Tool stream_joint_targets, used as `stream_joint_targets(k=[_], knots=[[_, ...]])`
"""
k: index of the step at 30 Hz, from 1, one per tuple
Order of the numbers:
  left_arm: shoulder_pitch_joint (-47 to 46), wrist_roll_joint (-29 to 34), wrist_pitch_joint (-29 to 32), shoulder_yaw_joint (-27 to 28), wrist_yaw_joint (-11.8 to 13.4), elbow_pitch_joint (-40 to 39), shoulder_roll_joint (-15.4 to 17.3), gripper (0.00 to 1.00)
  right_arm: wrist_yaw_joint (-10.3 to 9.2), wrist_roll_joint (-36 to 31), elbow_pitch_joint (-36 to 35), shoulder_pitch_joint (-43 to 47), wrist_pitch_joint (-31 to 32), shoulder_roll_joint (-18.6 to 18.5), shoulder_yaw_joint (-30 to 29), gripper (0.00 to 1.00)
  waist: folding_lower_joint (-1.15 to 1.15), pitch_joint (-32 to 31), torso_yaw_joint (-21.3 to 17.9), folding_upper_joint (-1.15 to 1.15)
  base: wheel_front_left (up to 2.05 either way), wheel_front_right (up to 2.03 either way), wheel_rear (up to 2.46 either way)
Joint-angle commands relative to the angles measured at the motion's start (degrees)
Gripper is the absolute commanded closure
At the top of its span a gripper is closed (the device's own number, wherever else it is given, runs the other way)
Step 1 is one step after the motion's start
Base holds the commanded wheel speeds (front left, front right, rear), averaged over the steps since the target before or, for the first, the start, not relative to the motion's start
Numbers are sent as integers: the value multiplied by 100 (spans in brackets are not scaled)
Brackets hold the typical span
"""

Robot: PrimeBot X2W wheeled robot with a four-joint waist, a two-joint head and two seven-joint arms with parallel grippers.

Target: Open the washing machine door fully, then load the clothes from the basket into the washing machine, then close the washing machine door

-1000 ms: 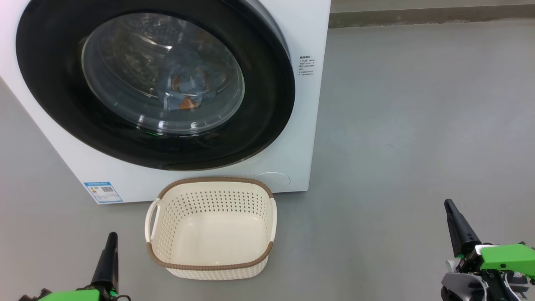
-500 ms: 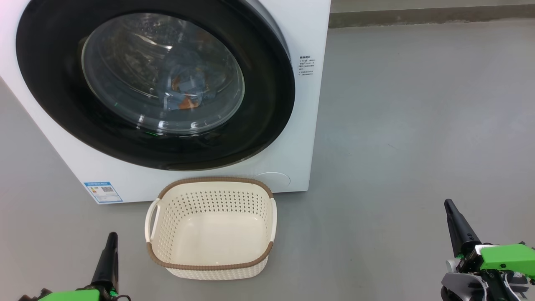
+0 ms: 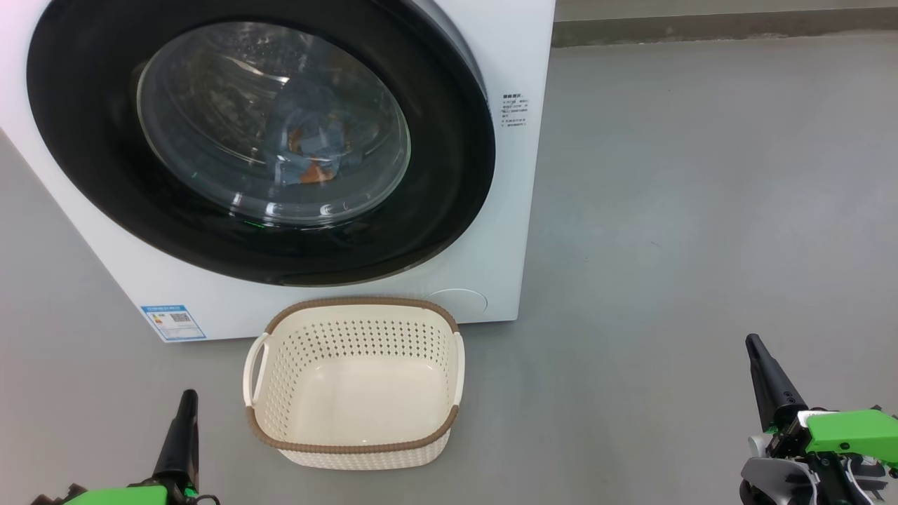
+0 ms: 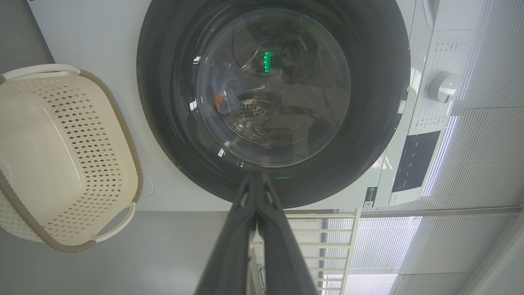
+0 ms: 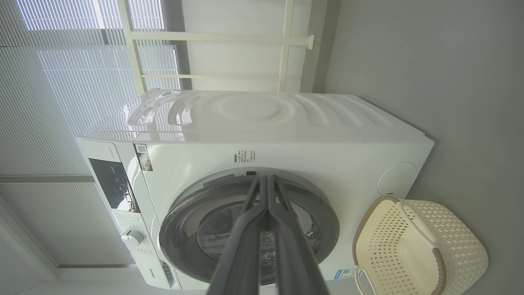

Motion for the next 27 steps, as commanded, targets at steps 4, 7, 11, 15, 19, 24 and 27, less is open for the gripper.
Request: stream_joint_targets(k=[4, 7, 11, 15, 19, 24, 27], knots=[[-256, -40, 37, 188, -5, -183, 51, 100, 10, 39, -178, -240, 20, -53, 139, 100, 0, 0, 0, 0, 0, 0, 0], [-256, -40, 37, 188, -5, -183, 51, 100, 10, 39, -178, -240, 19, -54, 140, 100, 0, 0, 0, 0, 0, 0, 0], [-256, -40, 37, 188, -5, -183, 51, 100, 10, 40, -178, -240, 18, -55, 141, 100, 0, 0, 0, 0, 0, 0, 0], [-256, -40, 37, 188, -5, -183, 51, 100, 10, 41, -178, -240, 17, -56, 143, 100, 0, 0, 0, 0, 0, 0, 0], [-256, -40, 37, 188, -5, -183, 51, 100, 10, 42, -178, -240, 16, -57, 144, 100, 0, 0, 0, 0, 0, 0, 0], [-256, -40, 37, 188, -5, -183, 51, 100, 10, 44, -178, -240, 15, -58, 146, 100, 0, 0, 0, 0, 0, 0, 0], [-256, -40, 37, 188, -5, -183, 51, 100, 10, 45, -178, -239, 14, -59, 147, 100, 0, 0, 0, 0, 0, 0, 0]])
